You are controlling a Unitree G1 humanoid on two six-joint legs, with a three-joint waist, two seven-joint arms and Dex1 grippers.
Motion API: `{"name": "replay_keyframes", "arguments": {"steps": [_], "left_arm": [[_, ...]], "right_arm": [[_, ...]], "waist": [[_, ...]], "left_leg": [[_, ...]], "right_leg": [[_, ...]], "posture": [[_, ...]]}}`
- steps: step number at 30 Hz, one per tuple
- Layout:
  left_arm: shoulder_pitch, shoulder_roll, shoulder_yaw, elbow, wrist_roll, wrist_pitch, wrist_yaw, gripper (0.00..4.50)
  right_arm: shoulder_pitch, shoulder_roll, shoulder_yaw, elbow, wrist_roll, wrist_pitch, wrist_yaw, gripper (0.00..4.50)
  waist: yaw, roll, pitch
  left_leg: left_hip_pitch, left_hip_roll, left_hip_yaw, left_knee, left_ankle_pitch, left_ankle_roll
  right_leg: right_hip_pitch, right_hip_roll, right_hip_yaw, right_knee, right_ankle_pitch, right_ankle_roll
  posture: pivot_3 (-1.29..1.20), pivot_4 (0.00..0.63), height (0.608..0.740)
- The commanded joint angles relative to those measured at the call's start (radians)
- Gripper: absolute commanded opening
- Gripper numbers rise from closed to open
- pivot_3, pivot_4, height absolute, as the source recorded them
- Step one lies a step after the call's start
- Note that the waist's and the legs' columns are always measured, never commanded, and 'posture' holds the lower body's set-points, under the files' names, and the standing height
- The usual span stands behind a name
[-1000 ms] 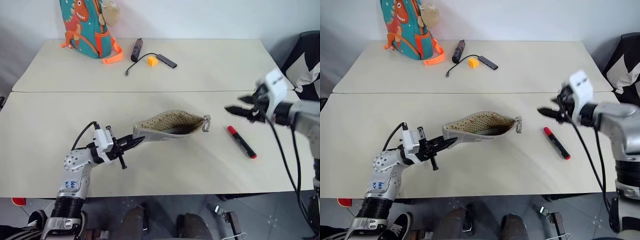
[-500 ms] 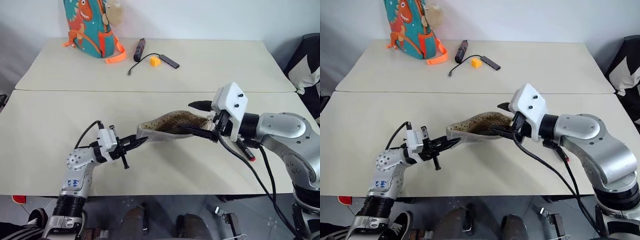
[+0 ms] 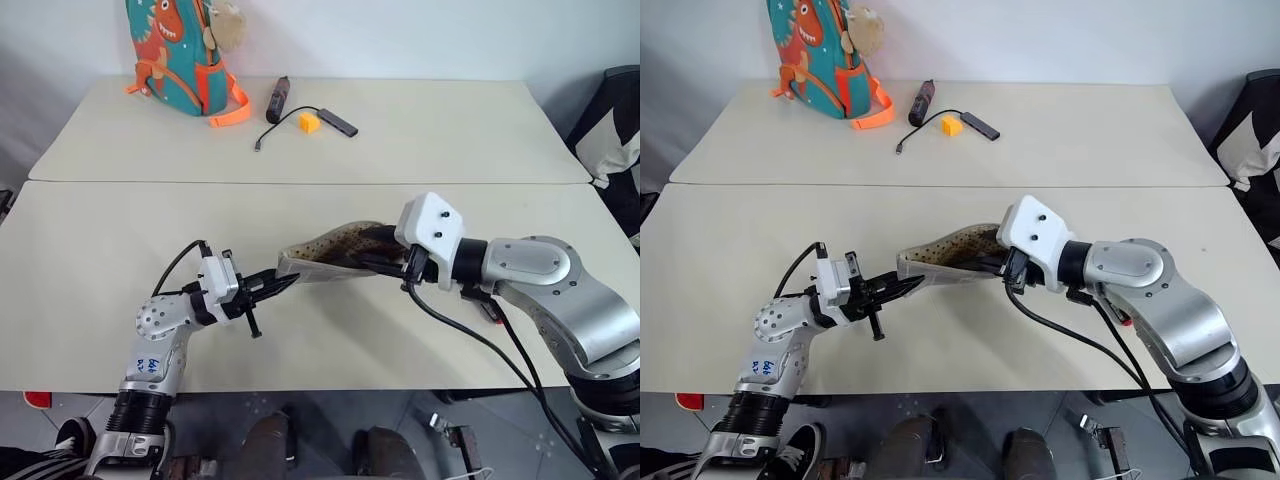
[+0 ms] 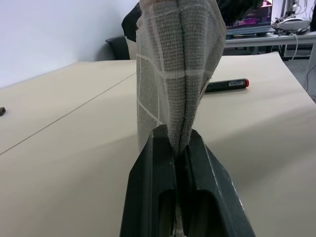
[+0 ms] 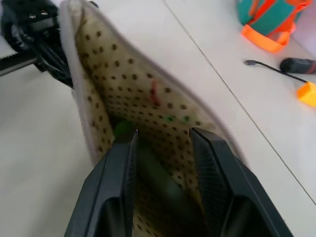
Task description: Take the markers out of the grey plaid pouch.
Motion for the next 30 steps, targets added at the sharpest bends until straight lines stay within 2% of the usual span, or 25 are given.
{"name": "replay_keyframes", "arguments": {"steps": [1, 8, 15, 18, 27, 28, 30], "left_arm": [[-0.010, 0.005, -0.004, -0.052, 0.001, -0.009, 0.000, 0.00], [-0.008, 0.025, -0.030, -0.086, 0.031, -0.051, -0.025, 0.00], [-0.011, 0.004, -0.054, -0.096, 0.031, -0.043, -0.014, 0.00], [-0.007, 0.005, -0.054, -0.103, 0.029, -0.038, -0.012, 0.00], [0.001, 0.013, -0.047, -0.099, 0.022, -0.031, -0.014, 0.00], [0.001, 0.013, -0.047, -0.099, 0.021, -0.029, -0.014, 0.00], [0.001, 0.013, -0.046, -0.099, 0.021, -0.029, -0.014, 0.00]], "right_arm": [[-0.005, -0.041, 0.044, 0.019, -0.101, -0.085, 0.021, 0.79], [-0.016, -0.090, 0.193, 0.109, -0.300, -0.186, 0.074, 0.79], [-0.042, -0.036, 0.321, 0.206, -0.478, -0.287, 0.093, 0.79], [-0.049, -0.009, 0.305, 0.235, -0.486, -0.269, 0.105, 1.41], [-0.063, 0.080, 0.248, 0.199, -0.459, -0.202, 0.108, 4.24], [-0.062, 0.083, 0.248, 0.194, -0.464, -0.203, 0.112, 4.47], [-0.059, 0.086, 0.250, 0.188, -0.482, -0.213, 0.112, 4.47]], "waist": [[0.000, 0.000, 0.000], [-0.002, 0.000, 0.000], [-0.003, 0.000, 0.000], [-0.002, 0.000, 0.000], [-0.002, 0.000, 0.000], [-0.002, 0.000, 0.000], [-0.003, 0.000, 0.000]], "left_leg": [[0.000, 0.000, 0.000, 0.000, 0.000, 0.000], [0.001, 0.000, 0.001, 0.000, 0.000, 0.000], [0.001, 0.000, 0.001, 0.000, 0.000, 0.000], [0.001, 0.000, 0.001, 0.000, 0.000, 0.000], [0.001, 0.000, 0.001, 0.001, 0.000, 0.000], [0.001, 0.000, 0.001, 0.001, 0.000, 0.000], [0.001, 0.000, 0.001, 0.001, 0.000, 0.000]], "right_leg": [[0.000, 0.000, 0.000, 0.000, 0.000, 0.000], [0.000, 0.000, 0.000, 0.000, 0.000, 0.000], [0.000, 0.000, 0.000, 0.001, 0.000, 0.000], [0.000, 0.001, -0.001, 0.001, 0.000, 0.000], [0.000, 0.001, -0.001, 0.002, 0.000, 0.000], [0.000, 0.001, -0.001, 0.002, 0.000, 0.000], [0.000, 0.001, -0.001, 0.002, 0.000, 0.000]], "posture": [[0.00, 0.150, 0.740], [0.00, 0.150, 0.740], [0.00, 0.150, 0.740], [0.00, 0.150, 0.740], [0.00, 0.150, 0.740], [0.00, 0.150, 0.740], [0.00, 0.150, 0.740]]}}
